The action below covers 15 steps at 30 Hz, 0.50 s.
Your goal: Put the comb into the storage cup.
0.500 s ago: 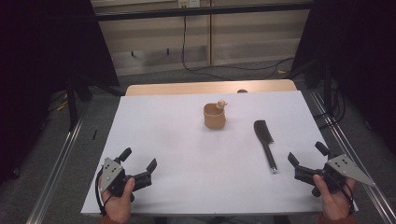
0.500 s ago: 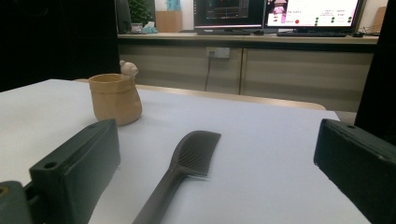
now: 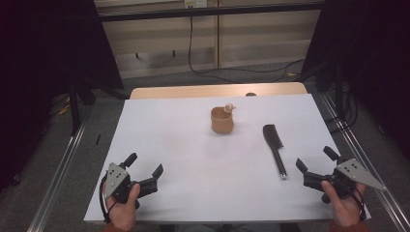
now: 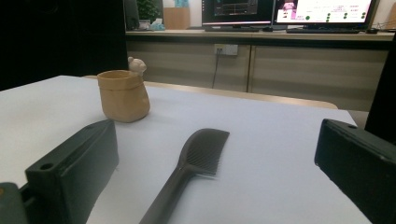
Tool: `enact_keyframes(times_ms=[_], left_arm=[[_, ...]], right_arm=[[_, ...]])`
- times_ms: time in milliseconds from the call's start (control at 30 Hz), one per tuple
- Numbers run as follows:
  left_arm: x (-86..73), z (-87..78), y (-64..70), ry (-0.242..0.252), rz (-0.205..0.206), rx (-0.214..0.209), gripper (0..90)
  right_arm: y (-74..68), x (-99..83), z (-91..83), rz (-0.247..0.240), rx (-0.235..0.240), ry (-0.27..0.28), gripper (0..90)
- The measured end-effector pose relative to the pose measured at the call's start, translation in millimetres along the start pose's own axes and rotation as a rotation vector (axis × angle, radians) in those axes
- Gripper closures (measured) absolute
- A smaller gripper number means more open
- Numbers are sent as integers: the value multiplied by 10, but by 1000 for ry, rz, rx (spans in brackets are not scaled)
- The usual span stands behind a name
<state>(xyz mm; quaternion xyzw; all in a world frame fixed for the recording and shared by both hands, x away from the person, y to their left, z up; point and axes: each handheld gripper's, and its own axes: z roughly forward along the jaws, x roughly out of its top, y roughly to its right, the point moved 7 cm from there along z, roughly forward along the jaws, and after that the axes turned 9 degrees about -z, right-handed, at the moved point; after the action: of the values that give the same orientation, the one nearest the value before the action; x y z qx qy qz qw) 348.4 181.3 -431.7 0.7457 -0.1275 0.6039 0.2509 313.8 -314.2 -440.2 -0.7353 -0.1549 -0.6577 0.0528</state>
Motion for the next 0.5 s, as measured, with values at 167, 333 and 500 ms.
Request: enact_keyframes(times_ms=[167,333,500], left_arm=[[-6,-8,-4,-3,-1,-2,22],[-2,-35,-2,-1,0,-5,22],[4,-55,7,5,2,-7,21]], right_arm=[[-33,9,65,-4,-12,-11,0],[-59,17,133,-8,2,-16,0],[-88,24,204,-32,27,-29,24]])
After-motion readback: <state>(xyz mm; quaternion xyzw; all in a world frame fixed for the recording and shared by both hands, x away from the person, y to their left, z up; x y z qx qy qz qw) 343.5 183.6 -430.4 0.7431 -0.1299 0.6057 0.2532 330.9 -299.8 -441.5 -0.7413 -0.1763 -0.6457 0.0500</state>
